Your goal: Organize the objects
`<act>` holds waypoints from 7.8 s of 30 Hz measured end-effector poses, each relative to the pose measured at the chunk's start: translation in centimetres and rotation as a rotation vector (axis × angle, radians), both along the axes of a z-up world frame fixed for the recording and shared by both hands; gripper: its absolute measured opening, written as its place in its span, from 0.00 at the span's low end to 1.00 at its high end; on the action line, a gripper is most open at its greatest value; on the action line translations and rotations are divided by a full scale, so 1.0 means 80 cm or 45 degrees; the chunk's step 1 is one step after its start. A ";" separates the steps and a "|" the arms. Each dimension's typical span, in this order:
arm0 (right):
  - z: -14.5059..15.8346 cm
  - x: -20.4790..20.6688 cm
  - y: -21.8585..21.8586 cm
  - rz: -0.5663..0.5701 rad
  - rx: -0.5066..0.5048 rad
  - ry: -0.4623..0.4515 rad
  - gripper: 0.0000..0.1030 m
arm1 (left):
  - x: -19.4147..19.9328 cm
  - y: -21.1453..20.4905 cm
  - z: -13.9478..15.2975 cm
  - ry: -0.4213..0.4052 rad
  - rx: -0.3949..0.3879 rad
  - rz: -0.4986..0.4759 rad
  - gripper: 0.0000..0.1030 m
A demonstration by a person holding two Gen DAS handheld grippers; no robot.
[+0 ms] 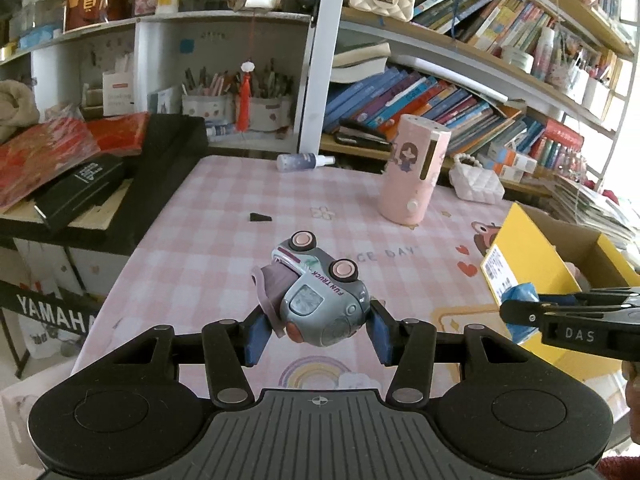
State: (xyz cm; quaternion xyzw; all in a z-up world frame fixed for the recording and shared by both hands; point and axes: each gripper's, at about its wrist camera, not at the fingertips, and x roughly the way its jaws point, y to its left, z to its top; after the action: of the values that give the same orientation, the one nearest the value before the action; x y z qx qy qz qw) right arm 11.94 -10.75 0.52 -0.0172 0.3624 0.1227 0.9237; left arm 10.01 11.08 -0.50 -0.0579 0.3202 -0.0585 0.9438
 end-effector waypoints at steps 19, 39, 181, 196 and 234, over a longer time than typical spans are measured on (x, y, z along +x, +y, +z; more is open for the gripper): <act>-0.006 -0.116 0.020 -0.066 0.012 0.026 0.26 | -0.102 0.002 -0.007 0.035 0.016 -0.144 0.48; -0.019 -0.221 -0.035 -0.377 0.042 0.070 0.26 | -0.150 -0.055 -0.012 0.033 0.023 -0.482 0.48; -0.009 -0.250 -0.091 -0.370 -0.048 -0.056 1.00 | -0.199 -0.134 0.000 -0.036 0.267 -0.022 1.00; -0.009 -0.230 -0.082 -0.438 -0.098 -0.092 1.00 | -0.177 -0.149 -0.005 -0.067 0.261 0.030 1.00; -0.018 -0.220 -0.089 -0.498 -0.155 -0.072 0.98 | -0.170 -0.166 -0.006 -0.017 0.314 0.114 1.00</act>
State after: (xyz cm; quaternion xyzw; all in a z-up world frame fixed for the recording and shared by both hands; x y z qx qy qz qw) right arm -5.68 -17.88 -0.94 -0.0057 0.3394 -0.0816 0.9371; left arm -3.58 -2.18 -0.94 0.0447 0.3156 0.0231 0.9476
